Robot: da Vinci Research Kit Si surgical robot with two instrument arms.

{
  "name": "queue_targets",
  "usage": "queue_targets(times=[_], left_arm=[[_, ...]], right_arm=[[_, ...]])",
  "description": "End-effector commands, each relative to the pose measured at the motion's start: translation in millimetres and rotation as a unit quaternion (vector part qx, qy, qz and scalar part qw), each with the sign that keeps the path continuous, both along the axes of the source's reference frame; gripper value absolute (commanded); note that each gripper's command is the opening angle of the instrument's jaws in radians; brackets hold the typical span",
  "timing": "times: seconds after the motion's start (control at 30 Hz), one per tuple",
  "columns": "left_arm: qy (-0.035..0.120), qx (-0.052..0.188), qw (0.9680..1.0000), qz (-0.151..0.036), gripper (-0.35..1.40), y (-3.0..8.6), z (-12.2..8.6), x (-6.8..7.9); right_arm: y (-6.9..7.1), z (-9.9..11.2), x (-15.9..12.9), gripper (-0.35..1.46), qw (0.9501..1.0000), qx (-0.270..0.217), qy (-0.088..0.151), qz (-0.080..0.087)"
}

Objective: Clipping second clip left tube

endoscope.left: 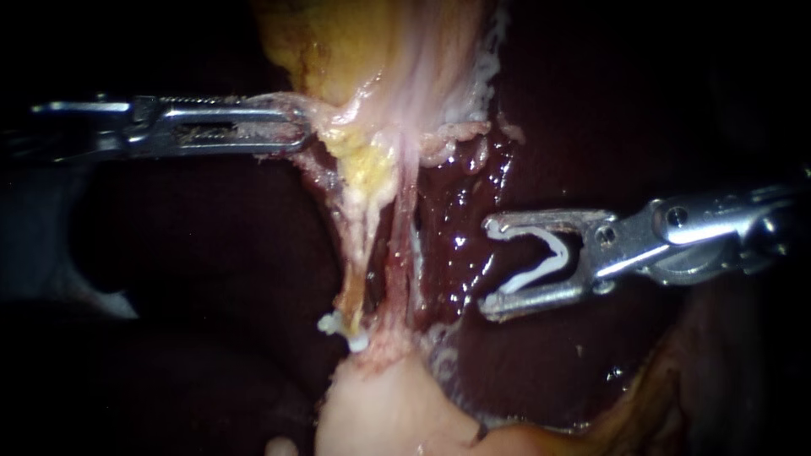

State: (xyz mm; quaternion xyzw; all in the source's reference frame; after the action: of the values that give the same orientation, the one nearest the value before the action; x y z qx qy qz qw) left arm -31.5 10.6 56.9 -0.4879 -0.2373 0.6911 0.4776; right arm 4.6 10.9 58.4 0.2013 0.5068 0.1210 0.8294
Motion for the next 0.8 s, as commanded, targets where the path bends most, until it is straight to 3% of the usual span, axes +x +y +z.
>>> queue_targets(times=[0.03, 0.17, 0.3, 0.43, 0.63, 0.8], left_arm=[[-0.001, 0.000, 1.0000, 0.001, -0.35, 0.0, -0.3, 0.2], [-0.004, 0.006, 1.0000, 0.004, -0.35, 0.7, -2.0, 1.7], [-0.008, 0.009, 0.9999, -0.007, -0.35, 2.0, -5.0, 3.8], [-0.010, 0.011, 0.9998, -0.015, -0.35, 2.1, -7.3, 5.3], [-0.010, 0.010, 0.9998, -0.017, -0.35, 2.0, -7.7, 5.4], [-0.009, 0.010, 0.9998, -0.018, -0.35, 1.9, -7.5, 5.0]], right_arm=[[0.0, 0.0, 0.0, 0.50, 1.0000, 0.000, 0.000, 0.000], [0.0, 0.0, 0.0, 0.50, 1.0000, 0.001, 0.001, -0.001], [0.0, 0.0, 0.0, 0.50, 1.0000, 0.001, 0.001, -0.002], [-0.1, 0.0, 0.1, 0.50, 1.0000, 0.001, 0.001, -0.002], [-0.8, -0.6, 1.5, 0.50, 0.9998, 0.008, 0.011, -0.013], [-2.6, -0.9, 4.4, 0.50, 0.9992, 0.021, 0.023, -0.025]])
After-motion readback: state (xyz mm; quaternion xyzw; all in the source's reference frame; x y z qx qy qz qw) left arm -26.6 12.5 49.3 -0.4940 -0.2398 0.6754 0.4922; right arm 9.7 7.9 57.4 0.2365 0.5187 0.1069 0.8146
